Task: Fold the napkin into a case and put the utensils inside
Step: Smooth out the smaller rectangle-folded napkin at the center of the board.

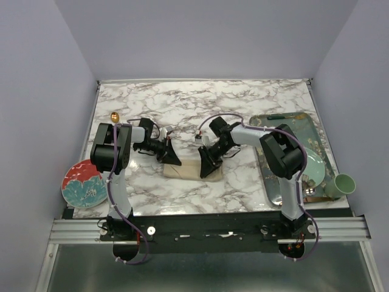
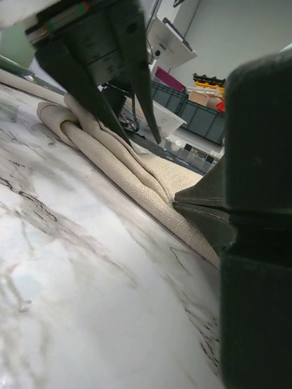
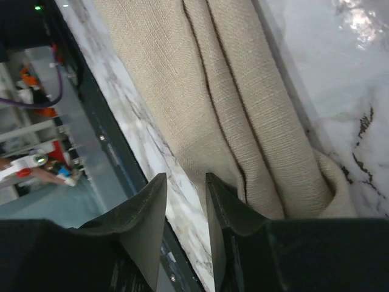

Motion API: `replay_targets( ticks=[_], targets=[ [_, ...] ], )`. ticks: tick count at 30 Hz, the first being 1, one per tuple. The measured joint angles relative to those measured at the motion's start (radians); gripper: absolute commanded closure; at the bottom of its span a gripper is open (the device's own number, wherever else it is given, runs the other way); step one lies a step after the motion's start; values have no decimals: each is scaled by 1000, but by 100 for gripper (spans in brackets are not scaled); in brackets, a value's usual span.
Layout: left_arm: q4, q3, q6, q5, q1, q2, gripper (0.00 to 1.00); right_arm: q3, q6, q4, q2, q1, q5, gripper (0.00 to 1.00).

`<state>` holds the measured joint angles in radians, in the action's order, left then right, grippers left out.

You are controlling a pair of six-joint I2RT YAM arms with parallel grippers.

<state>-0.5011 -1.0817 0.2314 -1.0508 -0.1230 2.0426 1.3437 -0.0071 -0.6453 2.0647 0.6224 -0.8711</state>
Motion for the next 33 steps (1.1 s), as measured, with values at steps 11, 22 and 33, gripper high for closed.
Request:
replay_targets(
  ticks=[11, 22, 33],
  targets=[
    [-13, -4, -48, -81, 26, 41, 73, -4, 100, 14, 88, -60, -106, 66],
    [-172, 8, -304, -116, 9, -186, 71, -4, 105, 15, 92, -61, -107, 70],
    [-9, 107, -155, -162, 12, 9, 89, -1, 103, 11, 95, -62, -106, 71]
  ],
)
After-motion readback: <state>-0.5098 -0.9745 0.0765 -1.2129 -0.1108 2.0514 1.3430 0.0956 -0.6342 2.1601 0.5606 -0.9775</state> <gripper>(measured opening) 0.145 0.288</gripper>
